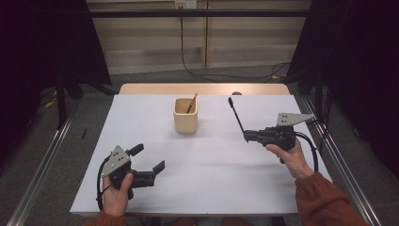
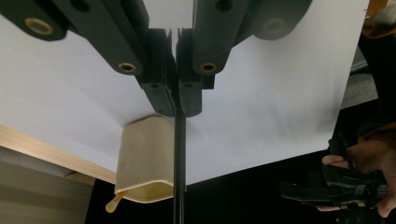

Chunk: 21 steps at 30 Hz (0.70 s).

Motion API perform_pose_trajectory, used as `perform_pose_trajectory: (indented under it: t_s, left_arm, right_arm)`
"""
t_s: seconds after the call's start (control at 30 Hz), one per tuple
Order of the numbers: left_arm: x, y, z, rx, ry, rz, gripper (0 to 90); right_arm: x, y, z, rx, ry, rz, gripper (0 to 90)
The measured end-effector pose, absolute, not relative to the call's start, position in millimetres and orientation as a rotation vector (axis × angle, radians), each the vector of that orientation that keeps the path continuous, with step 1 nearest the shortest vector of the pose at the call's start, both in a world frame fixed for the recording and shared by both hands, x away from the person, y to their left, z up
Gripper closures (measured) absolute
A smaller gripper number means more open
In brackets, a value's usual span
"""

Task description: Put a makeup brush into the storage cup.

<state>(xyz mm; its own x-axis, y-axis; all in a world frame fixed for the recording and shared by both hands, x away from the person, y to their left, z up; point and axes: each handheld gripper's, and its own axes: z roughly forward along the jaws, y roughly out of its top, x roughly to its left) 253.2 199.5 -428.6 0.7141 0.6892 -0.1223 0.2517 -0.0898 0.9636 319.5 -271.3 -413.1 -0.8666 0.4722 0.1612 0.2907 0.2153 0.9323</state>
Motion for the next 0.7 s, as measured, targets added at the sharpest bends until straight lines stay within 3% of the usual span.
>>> perform_pose_trajectory:
  t_s: [0.7]
  left_arm:
    - [261.3,155.9,-412.4,1.7,0.625,0.39,1.9]
  right_arm:
    - [317.6,-265.7,-412.6,0.711,2.334,1.731,85.9]
